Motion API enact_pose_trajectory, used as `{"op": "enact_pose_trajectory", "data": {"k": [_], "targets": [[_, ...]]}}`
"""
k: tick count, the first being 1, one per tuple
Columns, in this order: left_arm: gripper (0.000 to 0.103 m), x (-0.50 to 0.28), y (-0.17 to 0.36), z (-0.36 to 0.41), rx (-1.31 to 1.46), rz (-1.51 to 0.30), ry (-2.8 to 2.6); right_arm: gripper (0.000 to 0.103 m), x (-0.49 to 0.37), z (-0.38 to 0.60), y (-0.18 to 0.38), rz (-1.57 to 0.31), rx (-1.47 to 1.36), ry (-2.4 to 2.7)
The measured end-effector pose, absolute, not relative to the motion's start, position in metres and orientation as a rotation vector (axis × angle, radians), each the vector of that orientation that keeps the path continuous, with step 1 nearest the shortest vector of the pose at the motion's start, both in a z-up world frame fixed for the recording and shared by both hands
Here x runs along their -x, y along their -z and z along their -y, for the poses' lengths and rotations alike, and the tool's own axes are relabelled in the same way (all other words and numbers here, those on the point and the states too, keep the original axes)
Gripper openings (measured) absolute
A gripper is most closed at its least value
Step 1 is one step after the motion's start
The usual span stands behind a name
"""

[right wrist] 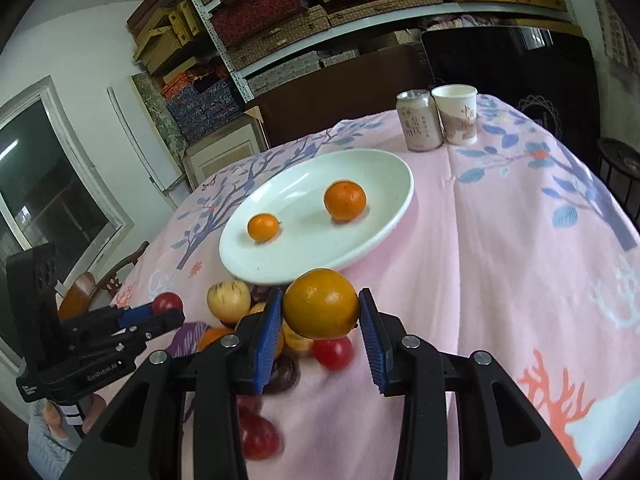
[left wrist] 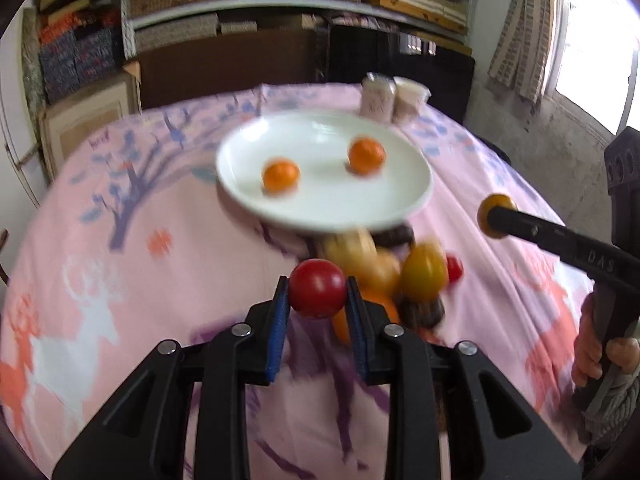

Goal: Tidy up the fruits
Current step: 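Lower both held tomatoes onto the white plate and open both tools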

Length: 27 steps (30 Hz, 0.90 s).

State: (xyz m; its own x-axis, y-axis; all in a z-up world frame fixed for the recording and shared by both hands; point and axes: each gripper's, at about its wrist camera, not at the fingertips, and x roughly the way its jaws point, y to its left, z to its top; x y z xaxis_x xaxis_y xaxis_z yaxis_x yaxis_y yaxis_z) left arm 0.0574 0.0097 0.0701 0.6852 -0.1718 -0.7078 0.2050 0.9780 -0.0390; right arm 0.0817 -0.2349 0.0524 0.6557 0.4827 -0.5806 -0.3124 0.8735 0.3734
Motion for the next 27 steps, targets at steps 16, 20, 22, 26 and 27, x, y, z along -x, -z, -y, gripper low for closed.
{"op": "enact_pose_trajectory", "data": {"k": [16, 20, 22, 26, 27], "targets": [[0.064, -0.149, -0.054, -0.014, 0.061, -0.814, 0.172, 0.057, -0.151, 0.206, -0.047, -0.745, -0.198, -0.428], [0.07, -0.117, -0.056, -0.022, 0.058, -0.807, 0.146, 0.058, -0.114, 0.216, -0.049, -0.71, -0.19, -0.437], [0.071, -0.097, -0.051, -0.022, 0.044, -0.806, 0.131, 0.058, -0.091, 0.218, -0.045, -0.706, -0.187, -0.454], [0.075, -0.076, -0.05, -0.021, 0.048, -0.795, 0.124, 0.058, -0.053, 0.209, -0.032, -0.711, -0.131, -0.485], [0.075, -0.074, -0.05, -0.018, 0.046, -0.792, 0.127, 0.059, -0.047, 0.203, -0.031, -0.708, -0.105, -0.49]]}}
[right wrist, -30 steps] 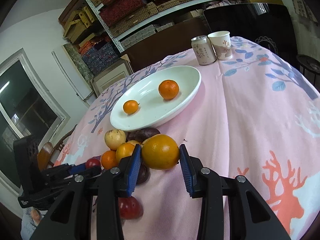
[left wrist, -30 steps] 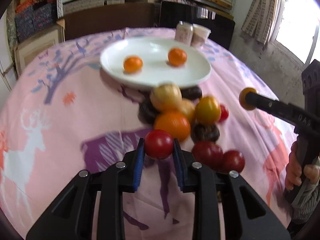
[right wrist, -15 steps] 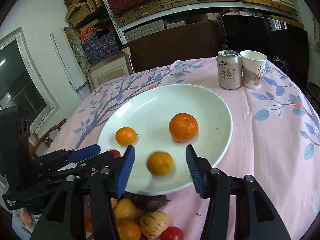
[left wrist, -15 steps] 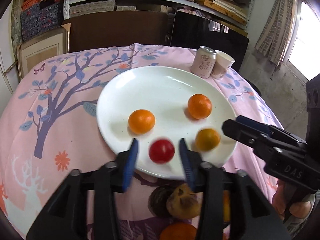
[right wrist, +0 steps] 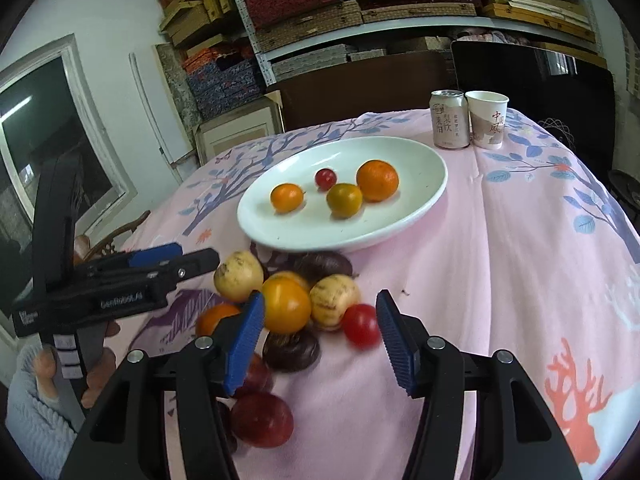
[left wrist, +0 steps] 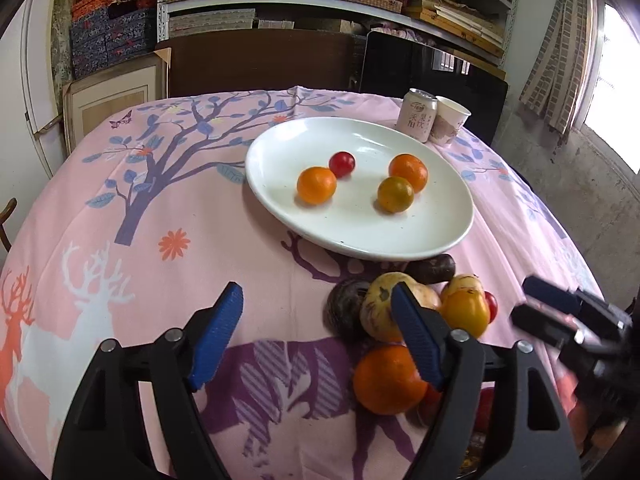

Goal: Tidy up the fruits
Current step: 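Lower both held tomatoes onto the white plate and open both tools, then grasp the pale speckled fruit with the left tool while the right tool grasps a golden tomato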

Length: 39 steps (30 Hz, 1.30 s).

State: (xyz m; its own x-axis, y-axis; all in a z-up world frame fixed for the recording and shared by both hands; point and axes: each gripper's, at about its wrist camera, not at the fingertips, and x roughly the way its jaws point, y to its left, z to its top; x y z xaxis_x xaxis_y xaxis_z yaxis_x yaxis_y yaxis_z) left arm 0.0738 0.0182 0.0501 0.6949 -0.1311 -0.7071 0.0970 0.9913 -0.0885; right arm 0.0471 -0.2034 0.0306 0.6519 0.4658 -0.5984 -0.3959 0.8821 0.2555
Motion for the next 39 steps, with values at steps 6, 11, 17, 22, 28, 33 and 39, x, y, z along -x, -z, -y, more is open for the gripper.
{"op": "enact_pose_trajectory", "data": {"k": [6, 11, 17, 22, 28, 33, 39], "targets": [[0.075, -0.061, -0.053, 0.007, -0.041, -0.748, 0.17, 0.058, -0.036, 0.18, -0.029, -0.674, 0.034, -0.49], [0.072, -0.067, -0.038, 0.021, -0.086, -0.79, 0.197, 0.059, -0.04, 0.186, -0.027, -0.687, 0.013, -0.481], [0.04, -0.084, -0.029, 0.018, -0.026, -0.83, 0.255, 0.059, -0.043, 0.186, -0.025, -0.698, 0.015, -0.468], [0.038, -0.082, -0.032, 0.019, -0.029, -0.819, 0.256, 0.059, -0.042, 0.185, -0.026, -0.688, 0.015, -0.465], [0.038, -0.068, -0.057, -0.017, 0.019, -0.761, 0.159, 0.059, -0.046, 0.172, -0.03, -0.67, 0.037, -0.488], [0.038, -0.071, -0.059, -0.036, 0.058, -0.768, 0.131, 0.059, -0.058, 0.155, -0.025, -0.697, 0.083, -0.48], [0.038, -0.075, -0.051, -0.031, 0.044, -0.794, 0.152, 0.037, -0.055, 0.15, -0.024, -0.681, 0.138, -0.491]]}}
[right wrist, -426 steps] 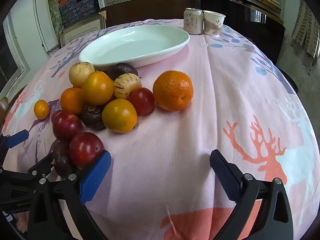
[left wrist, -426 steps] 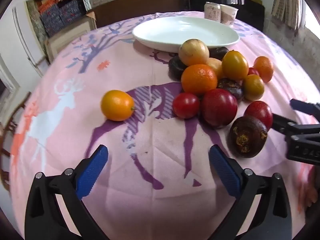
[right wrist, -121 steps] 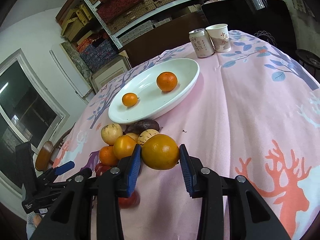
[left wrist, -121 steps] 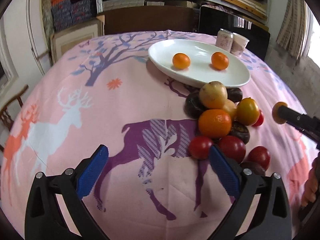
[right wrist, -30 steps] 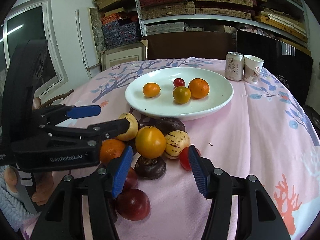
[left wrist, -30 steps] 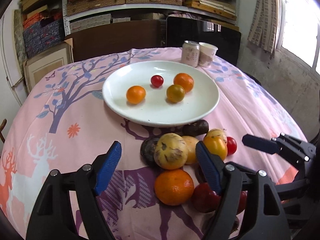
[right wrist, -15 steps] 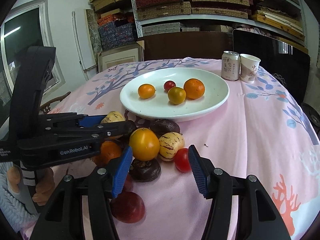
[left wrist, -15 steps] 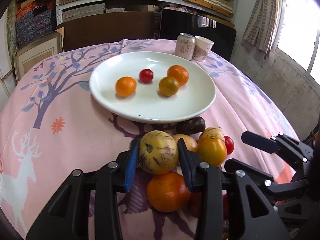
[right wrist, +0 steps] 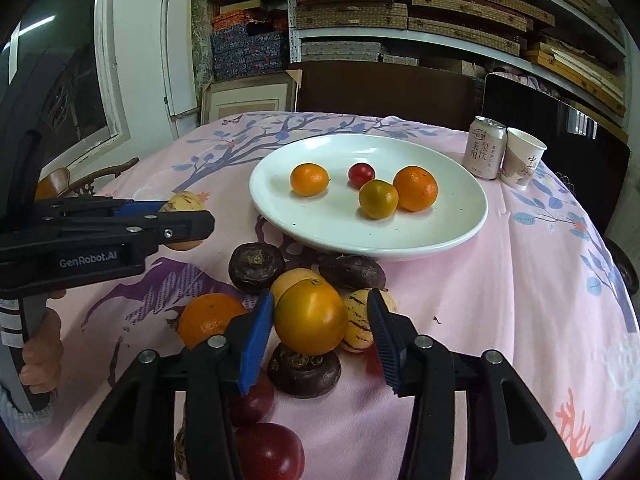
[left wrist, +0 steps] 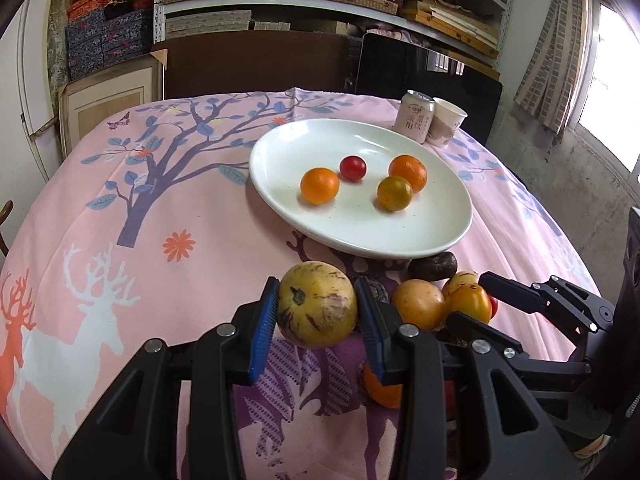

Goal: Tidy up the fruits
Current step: 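Grasp the pale speckled fruit with the left tool while the right tool grasps a golden tomato, then place both held fruits on the white plate and open both tools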

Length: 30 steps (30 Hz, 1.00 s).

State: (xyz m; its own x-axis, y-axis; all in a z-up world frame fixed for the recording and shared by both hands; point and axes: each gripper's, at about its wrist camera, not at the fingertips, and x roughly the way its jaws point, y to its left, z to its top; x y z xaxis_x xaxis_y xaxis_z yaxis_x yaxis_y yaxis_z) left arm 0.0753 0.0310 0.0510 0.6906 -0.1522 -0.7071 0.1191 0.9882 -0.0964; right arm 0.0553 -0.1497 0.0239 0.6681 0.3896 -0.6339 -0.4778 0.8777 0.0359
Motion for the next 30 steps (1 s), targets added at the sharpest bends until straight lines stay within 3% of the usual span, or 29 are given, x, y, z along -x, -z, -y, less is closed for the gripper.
{"op": "enact_pose_trajectory", "data": {"k": [8, 13, 20, 22, 24, 30], "targets": [[0.038, -0.093, -0.058, -0.01, 0.023, -0.797, 0.183, 0.037, -0.064, 0.179, -0.048, -0.657, 0.015, -0.51], [0.038, -0.128, -0.074, 0.01, 0.0, -0.777, 0.208, 0.037, -0.112, 0.193, -0.073, -0.655, -0.033, -0.458], [0.038, -0.168, -0.048, 0.008, 0.06, -0.85, 0.19, 0.041, -0.164, 0.2, -0.044, -0.727, -0.16, -0.435], [0.045, -0.169, -0.042, 0.004, 0.059, -0.854, 0.18, 0.046, -0.164, 0.204, -0.042, -0.721, -0.167, -0.436], [0.063, -0.165, -0.043, 0.001, 0.05, -0.838, 0.159, 0.054, -0.159, 0.209, -0.046, -0.696, -0.169, -0.426], [0.087, -0.136, -0.057, 0.004, -0.045, -0.753, 0.081, 0.061, -0.131, 0.213, -0.055, -0.646, -0.134, -0.419]]}}
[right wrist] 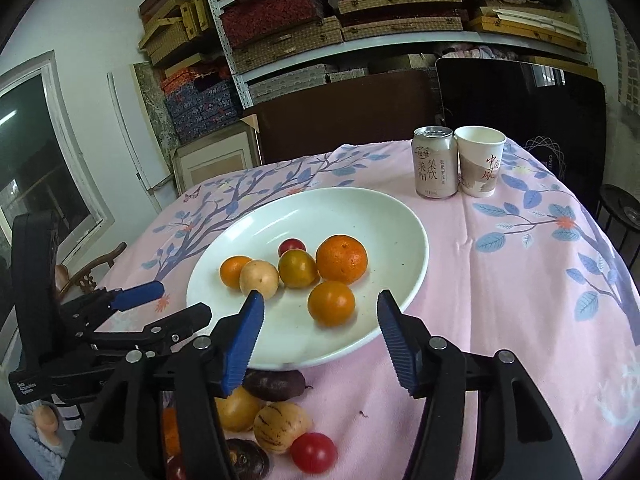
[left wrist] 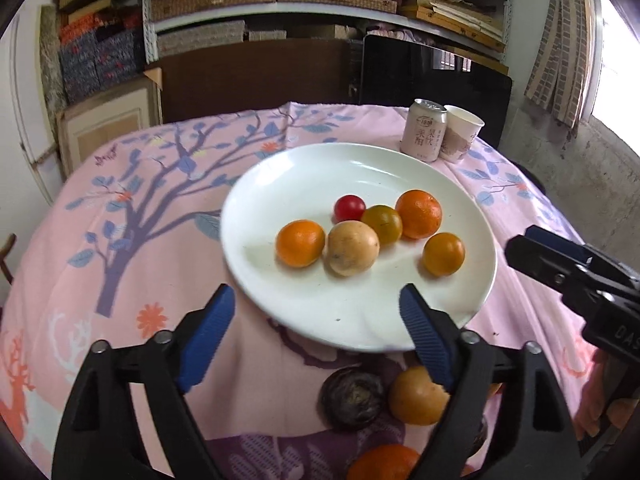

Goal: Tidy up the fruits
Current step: 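Place both held fruits on the white plate and open both tools, then move both open tools back toward the remaining fruit pile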

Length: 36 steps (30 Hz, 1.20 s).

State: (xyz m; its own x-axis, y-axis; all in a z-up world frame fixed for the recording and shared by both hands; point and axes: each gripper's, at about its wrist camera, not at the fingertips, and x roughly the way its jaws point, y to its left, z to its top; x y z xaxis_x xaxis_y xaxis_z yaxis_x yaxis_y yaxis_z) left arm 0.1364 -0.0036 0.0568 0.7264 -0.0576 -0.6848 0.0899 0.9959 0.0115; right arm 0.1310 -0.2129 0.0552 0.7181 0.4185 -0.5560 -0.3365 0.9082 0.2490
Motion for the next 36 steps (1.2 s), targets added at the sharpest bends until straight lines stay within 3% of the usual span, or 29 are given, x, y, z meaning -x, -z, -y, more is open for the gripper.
{"op": "enact_pose_trajectory", "data": {"k": [10, 16, 36], "targets": [[0.089, -0.078, -0.037, -0.008, -0.081, -0.825, 0.052, 0.071, -0.073, 0.227, -0.034, -0.697, -0.119, -0.408], [0.089, -0.044, -0.041, -0.003, -0.056, -0.803, 0.135, 0.071, -0.048, 0.227, -0.03, -0.708, -0.126, -0.458], [0.088, -0.058, -0.02, 0.016, -0.098, -0.835, 0.136, 0.071, -0.026, 0.206, 0.003, -0.911, -0.177, -0.637]]}}
